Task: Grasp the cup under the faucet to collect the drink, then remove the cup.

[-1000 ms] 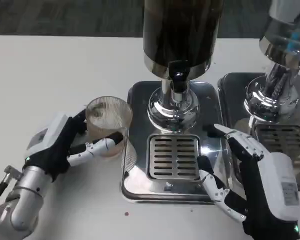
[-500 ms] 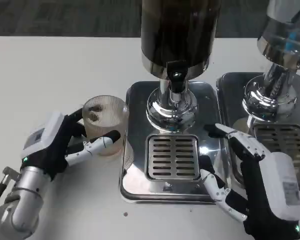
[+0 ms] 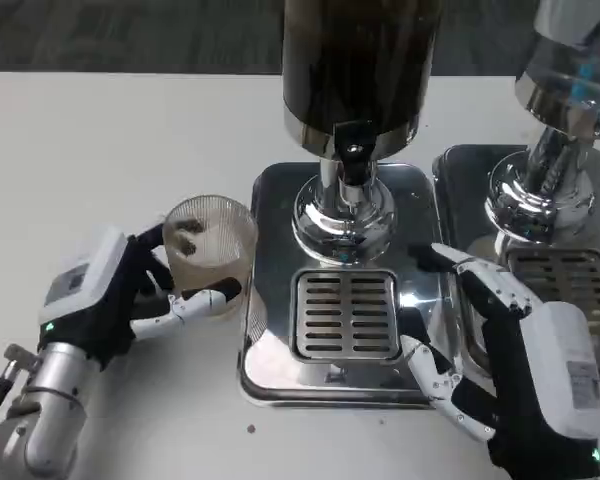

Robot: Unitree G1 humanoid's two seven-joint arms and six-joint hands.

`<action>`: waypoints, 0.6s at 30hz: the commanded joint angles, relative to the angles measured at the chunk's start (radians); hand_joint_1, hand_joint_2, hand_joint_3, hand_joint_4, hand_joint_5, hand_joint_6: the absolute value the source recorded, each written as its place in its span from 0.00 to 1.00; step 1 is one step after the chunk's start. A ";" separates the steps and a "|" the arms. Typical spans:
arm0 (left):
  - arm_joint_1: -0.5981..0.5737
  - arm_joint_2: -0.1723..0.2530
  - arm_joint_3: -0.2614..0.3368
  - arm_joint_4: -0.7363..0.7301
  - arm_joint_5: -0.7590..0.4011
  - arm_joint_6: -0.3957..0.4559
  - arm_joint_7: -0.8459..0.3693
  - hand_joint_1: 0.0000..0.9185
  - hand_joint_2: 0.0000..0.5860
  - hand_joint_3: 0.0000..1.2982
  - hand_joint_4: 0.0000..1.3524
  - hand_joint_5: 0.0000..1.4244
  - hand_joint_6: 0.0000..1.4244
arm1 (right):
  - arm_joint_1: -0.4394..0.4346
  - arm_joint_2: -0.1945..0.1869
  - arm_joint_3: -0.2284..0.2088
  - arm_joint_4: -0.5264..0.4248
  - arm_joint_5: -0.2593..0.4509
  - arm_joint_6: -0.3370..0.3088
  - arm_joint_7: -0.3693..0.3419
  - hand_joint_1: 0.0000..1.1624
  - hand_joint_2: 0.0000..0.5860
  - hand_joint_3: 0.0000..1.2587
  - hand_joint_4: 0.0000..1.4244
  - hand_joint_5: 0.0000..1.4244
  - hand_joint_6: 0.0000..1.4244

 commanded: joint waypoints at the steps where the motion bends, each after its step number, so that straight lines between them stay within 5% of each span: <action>1: 0.036 -0.008 -0.007 -0.004 0.011 -0.016 0.020 0.36 0.29 0.35 0.39 0.54 0.63 | 0.010 -0.011 -0.001 -0.008 0.011 -0.013 0.007 0.38 0.72 0.29 0.27 0.23 0.28; 18: 0.079 -0.011 0.034 -0.021 -0.010 -0.100 0.121 0.30 0.37 0.42 0.49 0.64 0.78 | 0.013 -0.006 0.001 -0.004 0.013 -0.019 0.002 0.38 0.72 0.28 0.27 0.24 0.29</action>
